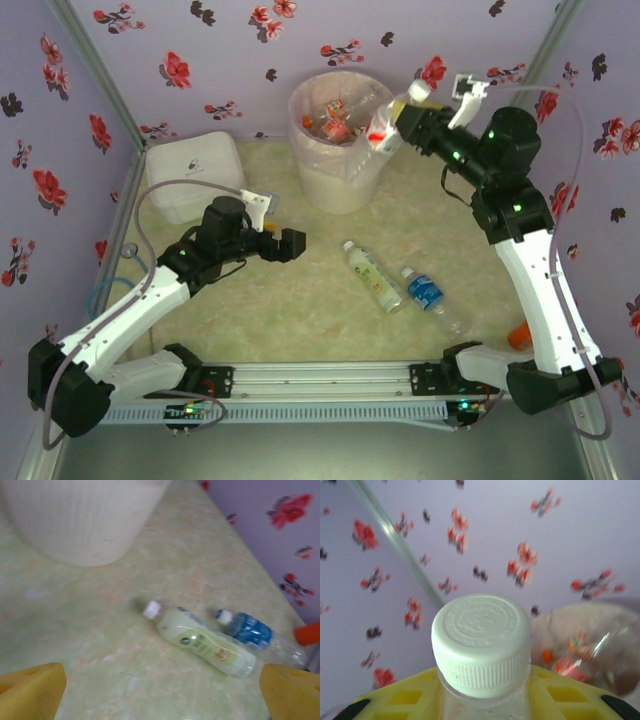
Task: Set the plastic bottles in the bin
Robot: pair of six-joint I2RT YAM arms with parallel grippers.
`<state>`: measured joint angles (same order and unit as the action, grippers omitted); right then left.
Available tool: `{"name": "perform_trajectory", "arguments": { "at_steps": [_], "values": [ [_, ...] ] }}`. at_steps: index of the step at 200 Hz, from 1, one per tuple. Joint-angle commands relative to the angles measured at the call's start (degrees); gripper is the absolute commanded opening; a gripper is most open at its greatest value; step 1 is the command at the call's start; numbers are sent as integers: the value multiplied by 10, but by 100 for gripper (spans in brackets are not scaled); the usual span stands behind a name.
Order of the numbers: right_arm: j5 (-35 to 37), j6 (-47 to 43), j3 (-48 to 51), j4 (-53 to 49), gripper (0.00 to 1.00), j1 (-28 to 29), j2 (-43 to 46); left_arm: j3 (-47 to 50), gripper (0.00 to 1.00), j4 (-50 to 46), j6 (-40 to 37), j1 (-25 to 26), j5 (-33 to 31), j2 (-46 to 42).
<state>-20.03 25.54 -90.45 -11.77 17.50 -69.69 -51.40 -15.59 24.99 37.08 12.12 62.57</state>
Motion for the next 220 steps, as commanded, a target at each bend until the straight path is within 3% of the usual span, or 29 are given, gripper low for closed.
{"name": "perform_trajectory", "arguments": {
  "at_steps": [1,22,53,148,168,220],
  "values": [
    [122,-3,-35,66,23,-5,-66,11,100,-28,60,-5,-66,21],
    [151,5,-69,118,20,-5,-133,20,100,-30,87,-5,-70,24],
    [141,14,-155,132,18,-1,-251,40,100,-31,109,-5,-75,10],
    [146,-54,-290,5,19,56,-479,56,100,-38,125,-5,-90,-4],
    [143,-57,-307,-17,25,60,-505,55,100,-37,125,-5,-90,1],
    [134,-58,-377,-70,58,61,-526,57,100,-36,129,-5,-90,6]
  ]
}}
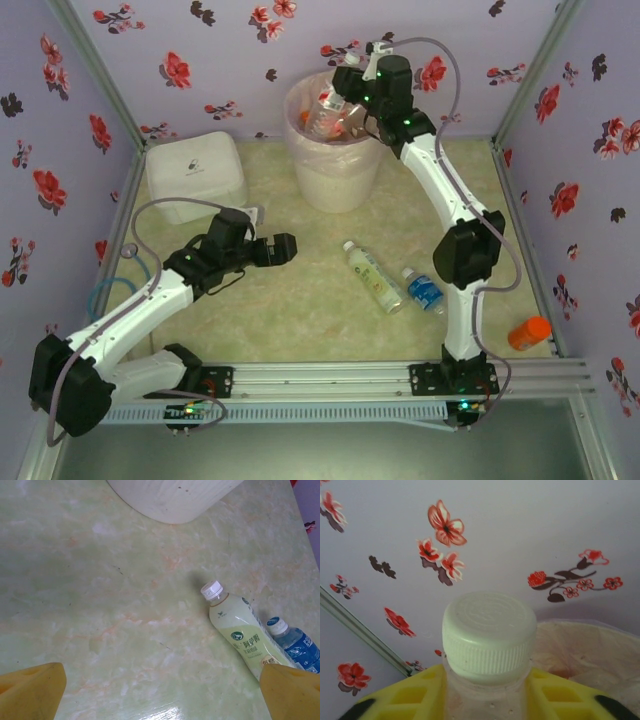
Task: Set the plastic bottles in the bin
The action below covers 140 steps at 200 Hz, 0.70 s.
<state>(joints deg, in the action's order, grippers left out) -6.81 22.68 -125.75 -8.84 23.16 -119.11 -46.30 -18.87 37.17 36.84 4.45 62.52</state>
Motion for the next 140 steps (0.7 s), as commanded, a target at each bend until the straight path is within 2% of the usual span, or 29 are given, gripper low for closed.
{"name": "perform_trajectory", "arguments": {
  "at_steps": [1,64,73,113,140],
  "values": [
    [2,-29,-25,-99,59,4,-31,6,100,-3,8,-3,-14,6],
    [23,-51,-52,-123,91,2,40,9,100,3,11,-3,-14,10],
    [26,-51,-52,-124,93,0,52,10,100,3,11,-3,-13,11],
    [32,-55,-44,-127,91,-7,92,12,100,9,14,-3,-10,11],
    [41,-54,-17,-121,79,-12,120,12,100,11,13,-3,-8,12]
  ]
}}
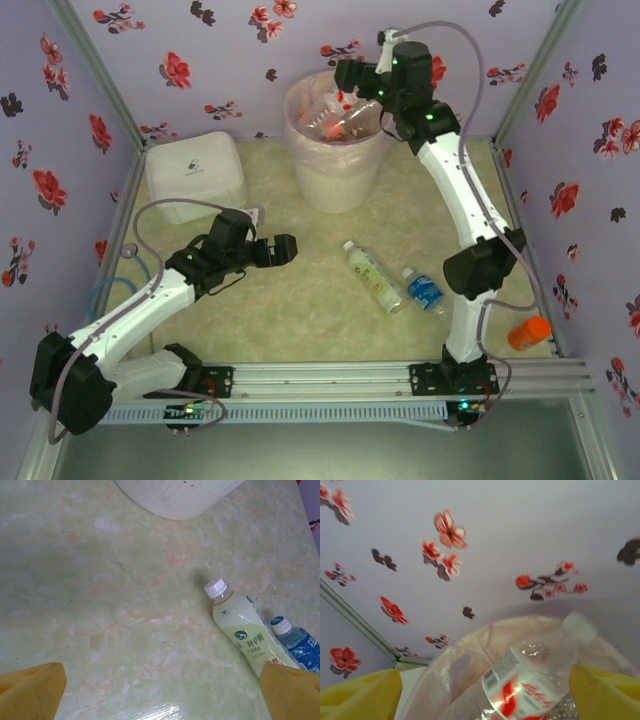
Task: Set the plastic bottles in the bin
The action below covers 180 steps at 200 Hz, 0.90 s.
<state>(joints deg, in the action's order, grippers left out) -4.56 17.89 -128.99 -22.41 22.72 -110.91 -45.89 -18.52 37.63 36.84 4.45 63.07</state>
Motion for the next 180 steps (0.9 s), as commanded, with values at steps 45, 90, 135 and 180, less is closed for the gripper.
{"name": "perform_trajectory", "arguments": {
  "at_steps": [45,90,135,180],
  "values": [
    [7,5,34,15,49,-6,39,1,100,16,7,-3,2,25],
    [4,-10,36,8,34,31,-5,-3,100,23,7,-1,9,38],
    [23,-50,-30,-41,35,71,-99,2,100,19,9,-1,8,36],
    [60,-73,-51,-73,35,80,-157,7,100,14,10,-1,7,31]
  ]
}}
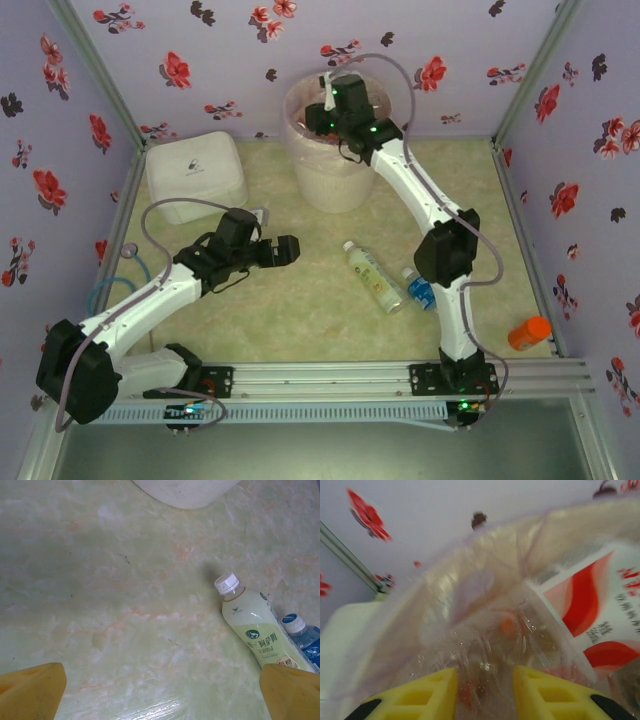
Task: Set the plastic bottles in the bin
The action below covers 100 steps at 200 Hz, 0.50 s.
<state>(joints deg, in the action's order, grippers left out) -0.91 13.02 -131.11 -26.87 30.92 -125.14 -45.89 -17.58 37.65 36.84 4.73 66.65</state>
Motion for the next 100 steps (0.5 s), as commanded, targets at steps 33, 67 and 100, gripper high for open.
{"name": "perform_trajectory", "arguments": {
  "at_steps": [33,67,100],
  "values": [
    [15,-25,-39,-29,39,-2,18,1,100,7,8,-1,4,4],
    [10,-43,-26,-44,53,-2,103,-4,100,14,13,-1,5,17],
    [21,-68,124,-32,68,-8,249,0,100,27,17,1,5,25]
  ]
}}
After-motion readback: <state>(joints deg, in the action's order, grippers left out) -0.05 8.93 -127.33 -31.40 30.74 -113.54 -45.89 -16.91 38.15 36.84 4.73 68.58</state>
